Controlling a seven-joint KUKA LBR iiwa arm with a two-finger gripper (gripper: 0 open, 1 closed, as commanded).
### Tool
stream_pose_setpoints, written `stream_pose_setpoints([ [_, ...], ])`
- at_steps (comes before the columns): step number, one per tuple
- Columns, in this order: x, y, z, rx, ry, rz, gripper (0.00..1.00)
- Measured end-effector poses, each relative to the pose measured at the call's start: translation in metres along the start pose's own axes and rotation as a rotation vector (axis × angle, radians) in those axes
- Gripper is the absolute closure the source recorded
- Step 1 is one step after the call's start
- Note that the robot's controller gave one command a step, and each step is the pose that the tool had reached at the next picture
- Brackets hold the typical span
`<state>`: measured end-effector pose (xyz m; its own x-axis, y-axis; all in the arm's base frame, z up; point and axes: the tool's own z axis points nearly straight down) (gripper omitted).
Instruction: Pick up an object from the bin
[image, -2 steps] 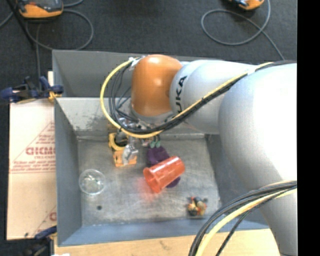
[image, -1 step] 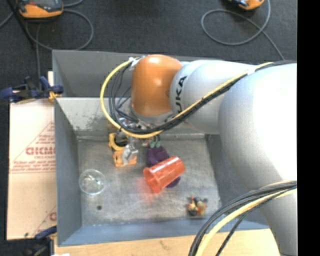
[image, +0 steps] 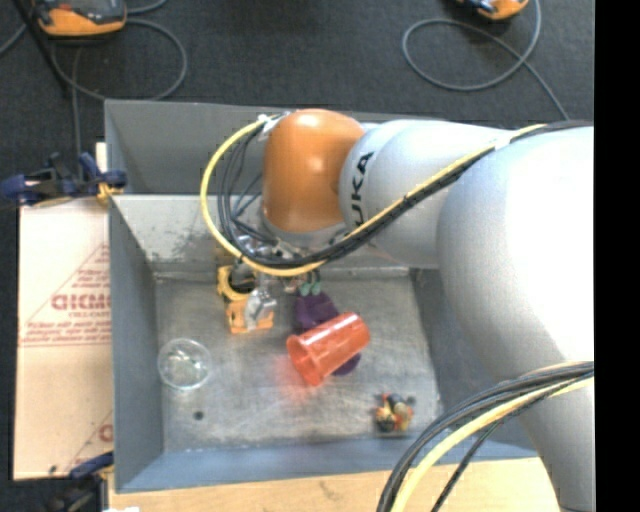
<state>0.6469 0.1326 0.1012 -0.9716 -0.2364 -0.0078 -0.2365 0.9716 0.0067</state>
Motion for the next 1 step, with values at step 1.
stream_pose_setpoints([
  [1,0.0000,-0.0001,0.0000,0.000,0.000,0.000,1.00],
])
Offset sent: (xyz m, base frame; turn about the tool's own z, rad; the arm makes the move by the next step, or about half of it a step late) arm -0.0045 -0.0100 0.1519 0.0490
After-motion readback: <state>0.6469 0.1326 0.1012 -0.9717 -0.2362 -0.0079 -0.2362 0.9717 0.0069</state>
